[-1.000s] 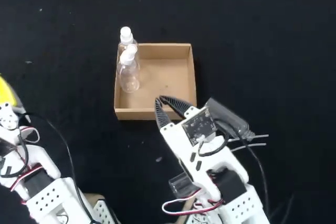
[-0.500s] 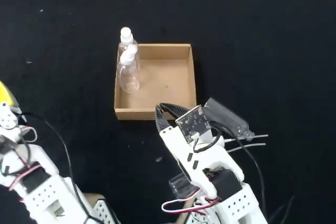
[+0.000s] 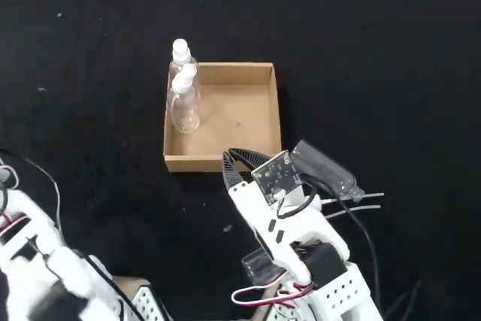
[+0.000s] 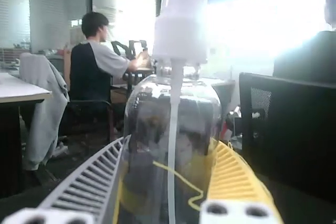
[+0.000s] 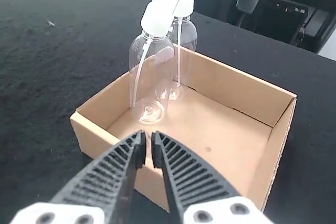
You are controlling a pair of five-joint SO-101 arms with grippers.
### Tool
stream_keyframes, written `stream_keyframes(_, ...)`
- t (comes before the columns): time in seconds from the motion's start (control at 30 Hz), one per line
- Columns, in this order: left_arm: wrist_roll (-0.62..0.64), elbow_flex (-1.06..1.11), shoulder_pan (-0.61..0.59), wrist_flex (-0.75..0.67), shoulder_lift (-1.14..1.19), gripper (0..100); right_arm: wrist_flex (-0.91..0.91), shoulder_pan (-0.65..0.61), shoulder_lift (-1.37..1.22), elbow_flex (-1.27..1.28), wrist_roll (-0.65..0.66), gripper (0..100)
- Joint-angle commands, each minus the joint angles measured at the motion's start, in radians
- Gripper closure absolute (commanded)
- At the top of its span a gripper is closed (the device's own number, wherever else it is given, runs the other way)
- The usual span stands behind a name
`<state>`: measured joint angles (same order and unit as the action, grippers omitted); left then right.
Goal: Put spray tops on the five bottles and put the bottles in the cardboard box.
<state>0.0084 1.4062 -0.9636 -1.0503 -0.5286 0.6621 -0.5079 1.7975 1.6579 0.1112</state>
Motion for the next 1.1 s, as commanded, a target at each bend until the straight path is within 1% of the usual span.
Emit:
stream_keyframes(0.0,-0.011,-0.048,-0.056,-0.236,0.222,97,0.003,0.018,0.113,-0.008,-0.003,98.7)
stream_keyframes(0.17,-0.003,-0.074,-0.097,-0.43,0.459,97,0.003,0.018,0.113,-0.008,-0.005,98.7)
stream_keyframes(0.33,-0.003,-0.076,-0.101,-0.687,0.71,97,0.003,0.018,0.113,-0.008,-0.008,98.7)
stream_keyframes(0.43,-0.005,-0.143,-0.105,-0.689,0.821,97,0.005,0.018,0.113,-0.008,-0.008,98.7)
stream_keyframes(0.57,-0.002,-0.245,-0.162,-0.689,0.934,97,0.005,0.018,0.113,-0.008,-0.008,98.7)
stream_keyframes(0.73,-0.002,-0.352,-0.188,-0.687,1.063,97,0.003,0.018,0.113,-0.008,-0.008,98.7)
stream_keyframes(0.83,-0.009,-0.358,-0.174,-0.687,1.129,97,0.0,0.018,0.113,-0.008,-0.005,98.7)
stream_keyframes(1.07,-0.009,-0.323,-0.166,-0.687,1.151,97,0.0,0.018,0.113,-0.007,-0.003,98.7)
